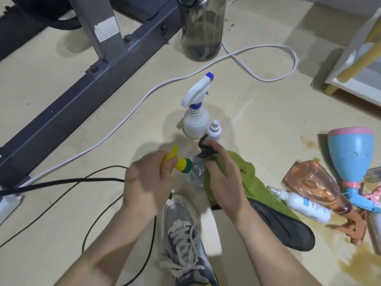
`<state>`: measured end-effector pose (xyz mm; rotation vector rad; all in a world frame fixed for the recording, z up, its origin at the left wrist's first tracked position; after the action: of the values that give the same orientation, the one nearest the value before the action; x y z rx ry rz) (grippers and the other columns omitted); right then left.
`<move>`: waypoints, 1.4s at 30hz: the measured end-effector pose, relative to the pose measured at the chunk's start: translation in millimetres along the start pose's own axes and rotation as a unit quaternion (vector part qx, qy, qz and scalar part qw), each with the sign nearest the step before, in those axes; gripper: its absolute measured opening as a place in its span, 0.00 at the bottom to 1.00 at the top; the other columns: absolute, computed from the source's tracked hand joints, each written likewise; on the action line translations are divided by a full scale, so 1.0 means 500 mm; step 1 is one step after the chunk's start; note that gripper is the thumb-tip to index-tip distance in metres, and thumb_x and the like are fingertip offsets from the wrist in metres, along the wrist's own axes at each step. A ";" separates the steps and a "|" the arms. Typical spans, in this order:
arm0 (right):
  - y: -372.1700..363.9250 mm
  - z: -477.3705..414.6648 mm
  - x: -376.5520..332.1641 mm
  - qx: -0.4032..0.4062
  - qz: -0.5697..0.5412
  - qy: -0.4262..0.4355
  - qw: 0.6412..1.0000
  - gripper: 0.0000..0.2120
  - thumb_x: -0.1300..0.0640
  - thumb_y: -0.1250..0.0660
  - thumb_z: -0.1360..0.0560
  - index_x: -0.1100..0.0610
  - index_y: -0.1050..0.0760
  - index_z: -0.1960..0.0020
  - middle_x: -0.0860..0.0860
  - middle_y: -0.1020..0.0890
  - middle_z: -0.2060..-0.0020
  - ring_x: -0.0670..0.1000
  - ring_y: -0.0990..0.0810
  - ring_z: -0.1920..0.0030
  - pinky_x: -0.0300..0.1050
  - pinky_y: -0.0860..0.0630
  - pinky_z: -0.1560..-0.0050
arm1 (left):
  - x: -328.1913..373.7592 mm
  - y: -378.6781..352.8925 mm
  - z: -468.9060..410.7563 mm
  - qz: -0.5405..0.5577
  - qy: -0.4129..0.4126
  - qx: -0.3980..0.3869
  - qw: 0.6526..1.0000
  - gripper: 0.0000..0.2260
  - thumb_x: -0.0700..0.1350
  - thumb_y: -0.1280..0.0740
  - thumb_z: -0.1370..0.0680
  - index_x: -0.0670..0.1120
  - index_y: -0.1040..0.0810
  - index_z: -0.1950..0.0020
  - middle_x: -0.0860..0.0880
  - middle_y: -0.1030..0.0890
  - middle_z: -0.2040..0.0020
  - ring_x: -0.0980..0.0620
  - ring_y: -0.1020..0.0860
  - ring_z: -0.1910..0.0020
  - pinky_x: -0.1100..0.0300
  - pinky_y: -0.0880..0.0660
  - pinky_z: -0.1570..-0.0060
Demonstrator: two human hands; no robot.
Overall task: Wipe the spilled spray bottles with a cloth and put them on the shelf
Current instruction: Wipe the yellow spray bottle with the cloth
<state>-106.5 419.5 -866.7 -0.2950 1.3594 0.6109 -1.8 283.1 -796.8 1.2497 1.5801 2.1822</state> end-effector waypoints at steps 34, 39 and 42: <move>0.109 0.075 -0.131 0.045 -0.143 -0.056 0.987 0.22 0.45 0.42 0.22 0.51 0.30 0.31 0.45 0.23 0.37 0.42 0.25 0.38 0.40 0.28 0.39 | 0.193 -0.074 -0.023 0.208 0.034 -0.151 0.966 0.06 0.46 0.27 0.28 0.58 0.16 0.60 0.59 0.16 0.63 0.60 0.19 0.60 0.63 0.22 0.58; 0.096 0.048 -0.139 0.006 0.086 0.073 0.994 0.17 0.53 0.44 0.17 0.49 0.25 0.31 0.41 0.34 0.27 0.37 0.42 0.25 0.31 0.43 0.28 | 0.177 -0.078 -0.001 0.248 0.031 -0.165 0.954 0.12 0.38 0.27 0.30 0.54 0.22 0.56 0.60 0.17 0.60 0.63 0.20 0.62 0.72 0.27 0.64; 0.116 0.011 -0.100 -0.025 -0.050 -0.027 0.998 0.12 0.58 0.40 0.18 0.53 0.16 0.49 0.47 0.17 0.51 0.43 0.21 0.48 0.41 0.26 0.46 | 0.169 -0.082 0.013 0.253 0.039 -0.154 0.954 0.12 0.37 0.26 0.31 0.55 0.22 0.59 0.59 0.18 0.62 0.60 0.20 0.61 0.66 0.24 0.60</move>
<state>-139.1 457.6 -808.7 -0.3824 1.2717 0.5659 -63.7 353.2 -787.0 1.6079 0.9496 2.6730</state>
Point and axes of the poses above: each hand's wrist, its own z-axis away from the middle knuckle, its own y-axis out of the back of the hand, x = y × z, the point moved 7 cm from there along -z, towards the middle knuckle
